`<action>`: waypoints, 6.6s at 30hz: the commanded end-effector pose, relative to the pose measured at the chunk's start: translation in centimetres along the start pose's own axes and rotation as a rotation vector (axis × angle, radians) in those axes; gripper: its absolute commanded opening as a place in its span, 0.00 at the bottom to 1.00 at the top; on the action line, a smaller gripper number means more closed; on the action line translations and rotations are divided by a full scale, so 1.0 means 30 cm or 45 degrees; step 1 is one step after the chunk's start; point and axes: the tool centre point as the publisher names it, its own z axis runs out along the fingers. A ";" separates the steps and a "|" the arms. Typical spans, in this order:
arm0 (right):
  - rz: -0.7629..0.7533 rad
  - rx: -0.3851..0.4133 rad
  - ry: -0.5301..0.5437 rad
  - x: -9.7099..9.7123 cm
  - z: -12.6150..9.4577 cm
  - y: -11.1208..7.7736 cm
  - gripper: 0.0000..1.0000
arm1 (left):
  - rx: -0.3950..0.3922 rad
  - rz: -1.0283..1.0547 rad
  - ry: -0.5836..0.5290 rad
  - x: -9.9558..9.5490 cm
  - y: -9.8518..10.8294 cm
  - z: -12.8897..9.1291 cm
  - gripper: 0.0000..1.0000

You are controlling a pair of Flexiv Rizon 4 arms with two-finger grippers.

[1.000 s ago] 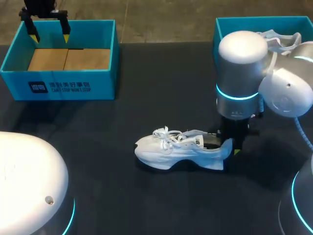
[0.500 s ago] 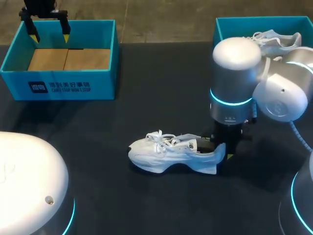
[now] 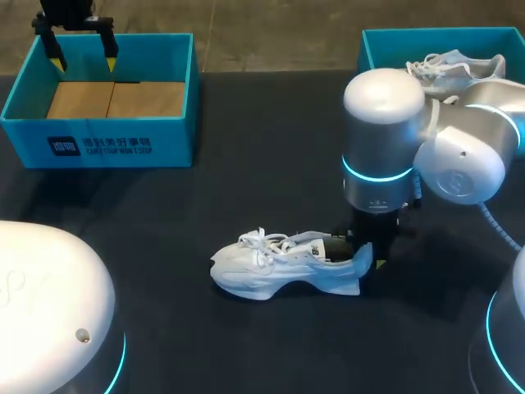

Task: Take the shoe out of the shoebox, open the shoe tongue, remove and reinsert the insole, then place the shoe into the shoebox

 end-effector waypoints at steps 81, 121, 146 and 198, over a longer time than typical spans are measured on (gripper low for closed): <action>-1.072 -0.667 1.024 -0.360 -0.422 0.151 1.00 | 0.000 0.000 -0.001 0.000 0.000 -0.001 1.00; -1.759 -1.370 1.039 -0.407 -0.171 0.122 1.00 | 0.000 0.000 -0.001 0.000 0.000 -0.001 1.00; -1.743 -1.318 1.033 -0.334 -0.044 0.058 1.00 | 0.000 0.000 -0.001 0.000 0.000 -0.001 1.00; -1.644 -1.379 1.314 0.022 0.048 0.059 1.00 | 0.000 0.000 -0.001 0.000 0.000 -0.001 1.00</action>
